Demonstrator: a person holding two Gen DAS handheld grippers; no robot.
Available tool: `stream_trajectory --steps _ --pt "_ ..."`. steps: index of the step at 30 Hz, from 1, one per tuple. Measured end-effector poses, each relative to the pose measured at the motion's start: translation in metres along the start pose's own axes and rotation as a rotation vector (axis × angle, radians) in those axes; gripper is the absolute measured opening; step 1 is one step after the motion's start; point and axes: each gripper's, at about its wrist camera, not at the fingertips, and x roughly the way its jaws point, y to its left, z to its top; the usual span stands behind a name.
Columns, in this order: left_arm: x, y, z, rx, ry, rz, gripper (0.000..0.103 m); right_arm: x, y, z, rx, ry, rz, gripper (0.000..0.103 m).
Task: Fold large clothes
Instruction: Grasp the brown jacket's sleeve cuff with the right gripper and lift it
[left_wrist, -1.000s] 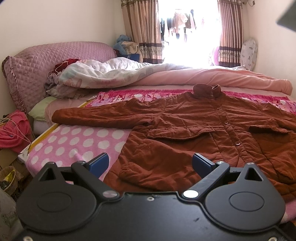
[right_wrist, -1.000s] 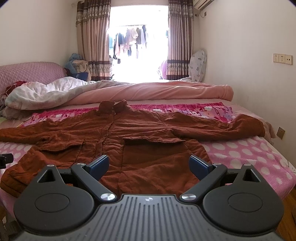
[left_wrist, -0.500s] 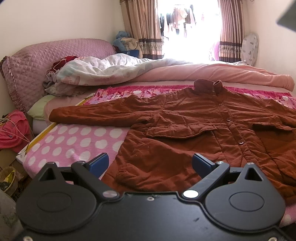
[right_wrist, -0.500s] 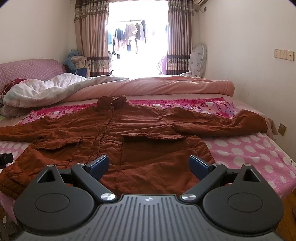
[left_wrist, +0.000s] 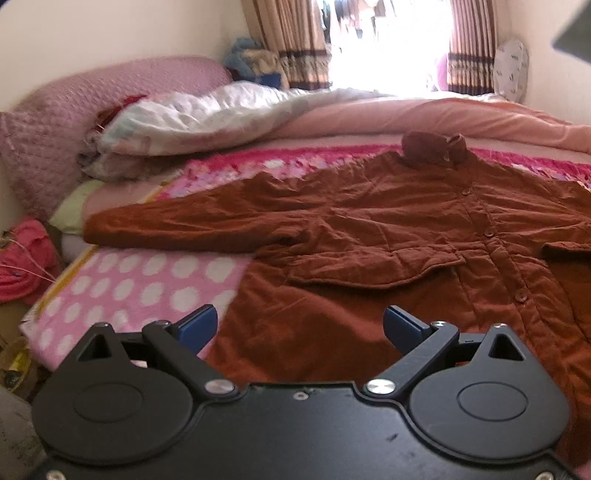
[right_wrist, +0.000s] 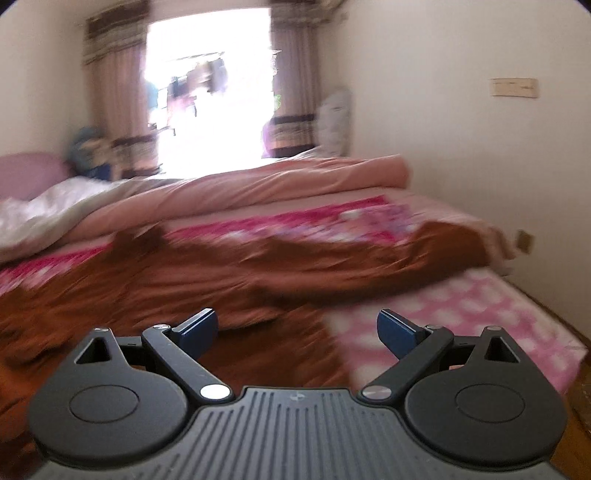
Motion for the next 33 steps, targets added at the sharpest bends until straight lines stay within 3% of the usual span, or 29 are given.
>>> stream_trajectory --steps 4,9,15,21,25,26,27,28,30,33 --pt "0.030 -0.009 0.016 -0.039 0.077 -0.032 0.099 0.049 -0.052 0.022 0.107 0.000 -0.093 0.103" --pt "0.053 -0.026 0.027 -0.043 0.109 -0.001 0.099 0.125 -0.121 0.039 0.287 0.036 -0.160 0.103" --pt "0.079 -0.040 0.041 -0.045 0.152 0.025 0.099 0.201 -0.190 0.034 0.536 0.078 -0.151 0.101" --pt "0.107 -0.041 0.045 -0.073 0.213 0.047 0.099 0.239 -0.234 0.010 0.813 0.099 -0.104 0.096" --pt "0.117 -0.047 0.050 -0.064 0.218 0.046 0.099 0.250 -0.235 0.008 0.796 0.068 -0.084 0.087" --pt "0.118 -0.048 0.051 -0.062 0.219 0.044 0.099 0.251 -0.235 0.008 0.795 0.061 -0.075 0.083" --pt "0.119 -0.048 0.052 -0.059 0.219 0.040 0.099 0.254 -0.236 0.008 0.791 0.057 -0.065 0.062" --pt "0.121 -0.049 0.053 -0.058 0.219 0.037 0.099 0.258 -0.236 0.008 0.788 0.059 -0.045 0.036" --pt "0.120 -0.047 0.054 -0.061 0.218 0.034 0.099 0.259 -0.233 0.011 0.786 0.053 -0.014 0.014" --pt "0.118 -0.040 0.054 -0.089 0.213 0.030 0.099 0.244 -0.219 0.029 0.693 -0.003 -0.041 0.010"
